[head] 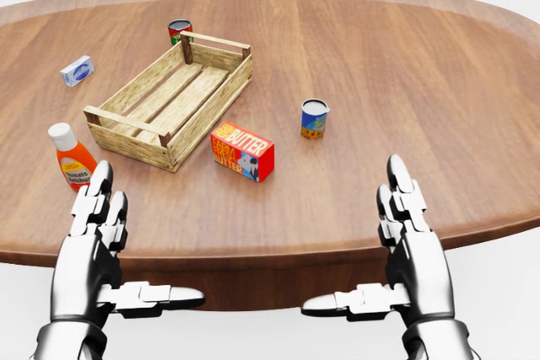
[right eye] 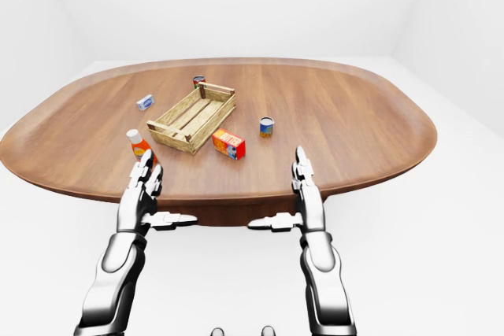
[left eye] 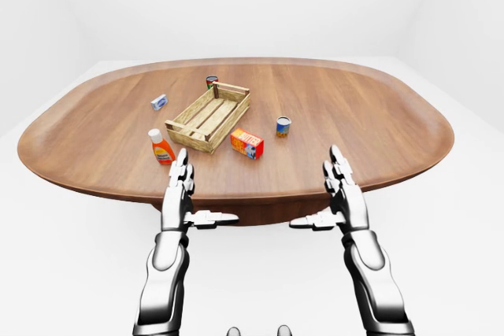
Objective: Pick up the butter and put it in the tray.
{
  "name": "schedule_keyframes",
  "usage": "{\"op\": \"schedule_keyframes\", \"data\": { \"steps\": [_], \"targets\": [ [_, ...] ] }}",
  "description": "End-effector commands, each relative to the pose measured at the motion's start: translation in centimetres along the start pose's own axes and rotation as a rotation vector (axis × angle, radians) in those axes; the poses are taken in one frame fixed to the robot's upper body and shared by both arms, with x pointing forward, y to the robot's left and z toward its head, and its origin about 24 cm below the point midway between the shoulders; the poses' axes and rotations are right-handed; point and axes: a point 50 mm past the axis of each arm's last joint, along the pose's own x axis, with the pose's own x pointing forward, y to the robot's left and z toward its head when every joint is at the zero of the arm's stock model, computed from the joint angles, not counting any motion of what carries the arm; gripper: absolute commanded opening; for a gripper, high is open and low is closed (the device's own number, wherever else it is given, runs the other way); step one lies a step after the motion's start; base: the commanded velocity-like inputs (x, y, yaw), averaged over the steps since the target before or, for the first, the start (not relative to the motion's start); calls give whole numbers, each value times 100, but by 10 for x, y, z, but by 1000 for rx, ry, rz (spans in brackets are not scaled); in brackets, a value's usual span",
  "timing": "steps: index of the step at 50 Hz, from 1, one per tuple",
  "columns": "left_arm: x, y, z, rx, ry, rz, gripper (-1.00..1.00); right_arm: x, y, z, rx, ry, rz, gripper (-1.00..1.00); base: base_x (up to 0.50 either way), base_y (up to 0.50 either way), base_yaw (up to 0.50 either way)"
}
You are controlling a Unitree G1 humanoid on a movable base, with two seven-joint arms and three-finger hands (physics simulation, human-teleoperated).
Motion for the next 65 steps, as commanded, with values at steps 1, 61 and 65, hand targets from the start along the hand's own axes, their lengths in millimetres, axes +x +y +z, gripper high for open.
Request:
{"op": "schedule_keyframes", "data": {
  "steps": [1,61,65],
  "targets": [
    [7,-2,-16,11,71,10,100,3,0,-7,13,-11,1,100,0,0,0],
    [8,1,-13,6,57,15,100,-1,2,-1,-11,-27,7,100,0,9,0],
    [8,1,-13,7,55,14,100,0,3,-2,-9,-26,9,100,0,50,0]
  ]
}}
